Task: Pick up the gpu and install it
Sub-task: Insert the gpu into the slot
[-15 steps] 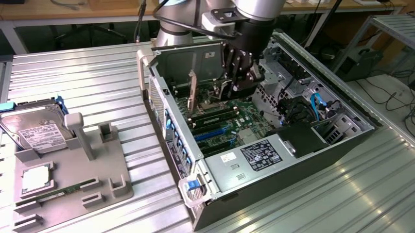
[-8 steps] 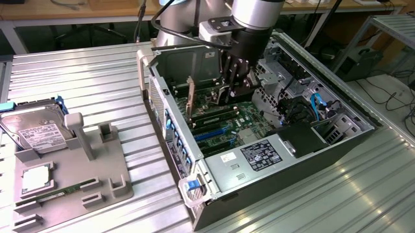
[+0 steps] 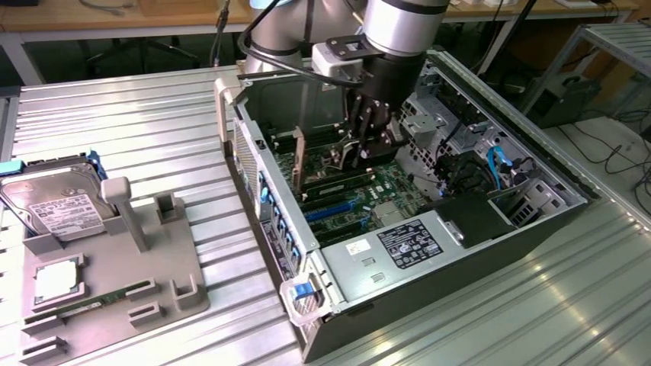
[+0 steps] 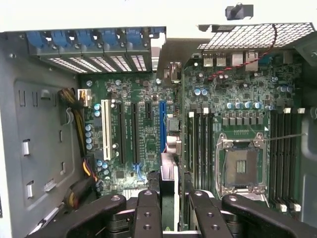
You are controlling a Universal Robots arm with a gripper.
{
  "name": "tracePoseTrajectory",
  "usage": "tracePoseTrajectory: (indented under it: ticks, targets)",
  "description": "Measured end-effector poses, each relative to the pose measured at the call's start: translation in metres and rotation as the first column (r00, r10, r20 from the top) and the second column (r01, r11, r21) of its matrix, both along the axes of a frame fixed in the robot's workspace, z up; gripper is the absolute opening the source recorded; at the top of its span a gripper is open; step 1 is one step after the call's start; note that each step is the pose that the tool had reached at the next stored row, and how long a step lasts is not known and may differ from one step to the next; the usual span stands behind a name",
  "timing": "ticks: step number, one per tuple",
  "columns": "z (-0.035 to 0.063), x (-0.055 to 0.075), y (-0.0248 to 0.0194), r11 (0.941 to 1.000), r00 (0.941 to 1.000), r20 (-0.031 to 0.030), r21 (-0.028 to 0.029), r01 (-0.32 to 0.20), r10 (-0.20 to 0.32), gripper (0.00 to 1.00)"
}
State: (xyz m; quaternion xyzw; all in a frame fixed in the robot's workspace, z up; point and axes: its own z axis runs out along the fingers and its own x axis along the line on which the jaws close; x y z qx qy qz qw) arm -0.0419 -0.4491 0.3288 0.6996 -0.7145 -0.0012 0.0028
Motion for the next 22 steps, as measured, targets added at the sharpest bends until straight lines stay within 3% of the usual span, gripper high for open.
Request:
tracePoseTrajectory:
  ticks: [22]
  targets:
    - [-0.0343,-0.006,-0.0063,1.0000,1.0000,-0.0040,-0.0014,0.000,0.000,0.27]
